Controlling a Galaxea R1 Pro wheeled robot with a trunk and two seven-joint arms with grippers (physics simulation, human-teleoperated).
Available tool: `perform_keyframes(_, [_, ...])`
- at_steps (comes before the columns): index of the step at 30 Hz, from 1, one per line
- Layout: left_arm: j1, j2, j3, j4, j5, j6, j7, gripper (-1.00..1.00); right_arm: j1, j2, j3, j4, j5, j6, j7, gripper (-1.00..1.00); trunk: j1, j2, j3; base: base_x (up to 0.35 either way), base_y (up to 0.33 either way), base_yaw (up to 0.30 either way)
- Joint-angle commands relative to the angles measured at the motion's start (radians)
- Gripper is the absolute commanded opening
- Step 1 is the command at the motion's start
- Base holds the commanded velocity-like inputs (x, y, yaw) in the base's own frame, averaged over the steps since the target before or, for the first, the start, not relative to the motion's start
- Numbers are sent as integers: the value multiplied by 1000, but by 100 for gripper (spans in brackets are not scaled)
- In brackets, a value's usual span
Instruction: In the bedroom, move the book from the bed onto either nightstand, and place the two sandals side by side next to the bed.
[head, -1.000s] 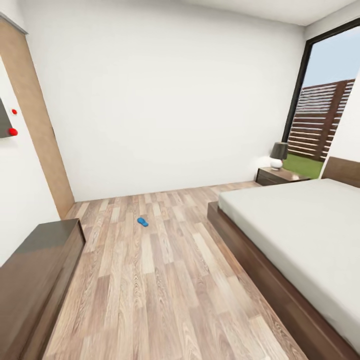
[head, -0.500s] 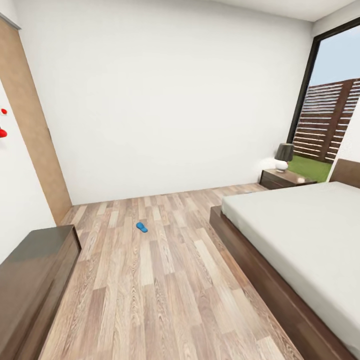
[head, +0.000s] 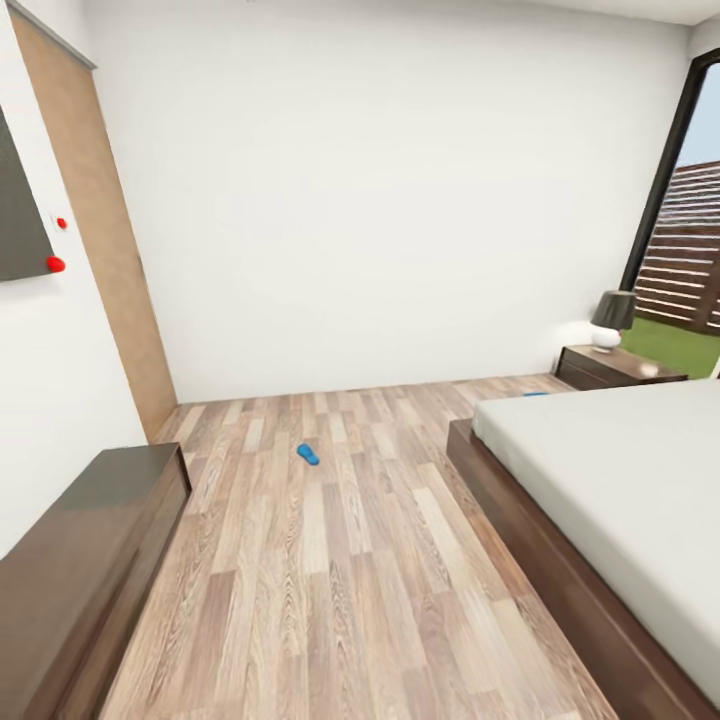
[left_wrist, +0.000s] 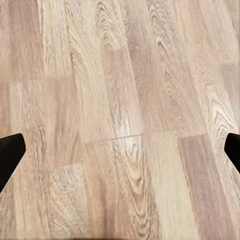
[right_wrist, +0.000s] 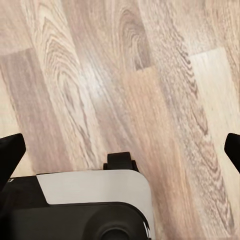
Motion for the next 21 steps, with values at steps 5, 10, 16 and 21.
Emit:
perform_keyframes(5, [-1,0,0,1,0,-3,0,100,0,0,-1,-2,-1,-2,-1,100,0,0,-1,1,0,290])
perform_keyframes(10, [-1,0,-1,1,0,-3,1,100,0,0,-1,-2,-1,-2,-1,100,0,0,-1,0,0,291])
perform_keyframes(16, [-1,0,-1,1,0,-3,1,100,1,0,-1,-2,-1,-2,-1,100,0,0,-1,0,0,292])
perform_keyframes(21, [-1,0,-2,1,-1,-3,1,100,0,0,-1,0,-1,-2,-1,100,0,0,-1,0,0,190])
